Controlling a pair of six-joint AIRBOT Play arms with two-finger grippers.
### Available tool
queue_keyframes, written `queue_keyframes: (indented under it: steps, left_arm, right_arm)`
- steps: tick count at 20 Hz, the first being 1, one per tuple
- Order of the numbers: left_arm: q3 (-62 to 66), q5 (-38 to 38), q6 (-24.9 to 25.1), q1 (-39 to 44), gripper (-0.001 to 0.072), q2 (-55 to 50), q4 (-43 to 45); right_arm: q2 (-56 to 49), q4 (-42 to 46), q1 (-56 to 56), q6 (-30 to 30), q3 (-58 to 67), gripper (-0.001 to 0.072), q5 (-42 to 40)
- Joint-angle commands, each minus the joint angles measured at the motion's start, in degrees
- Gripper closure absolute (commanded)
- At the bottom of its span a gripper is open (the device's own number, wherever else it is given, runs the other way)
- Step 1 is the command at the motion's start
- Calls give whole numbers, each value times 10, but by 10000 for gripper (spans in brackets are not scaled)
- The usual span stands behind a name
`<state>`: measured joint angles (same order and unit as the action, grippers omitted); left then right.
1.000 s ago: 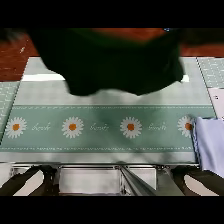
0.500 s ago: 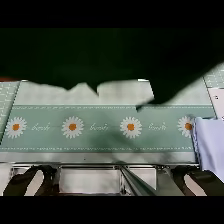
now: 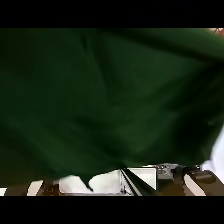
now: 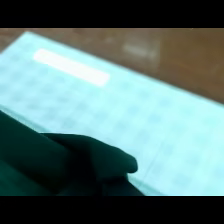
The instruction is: Fold the shirts.
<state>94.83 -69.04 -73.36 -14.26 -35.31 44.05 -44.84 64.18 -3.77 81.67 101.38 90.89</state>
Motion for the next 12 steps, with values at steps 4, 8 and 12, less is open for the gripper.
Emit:
queue_keyframes:
  steps: [4,8,12]
  left_arm:
    - [-274,80,-2,0,691,-99,10]
    - [-328,203,9,2,691,-255,6]
    - [-306,297,8,33,691,-412,-3]
  right_arm:
    - [-118,-44,0,-62,-257,686,-179]
    - [-319,-86,9,-86,-240,686,-300]
    - [-529,-106,12,-72,-80,686,-317]
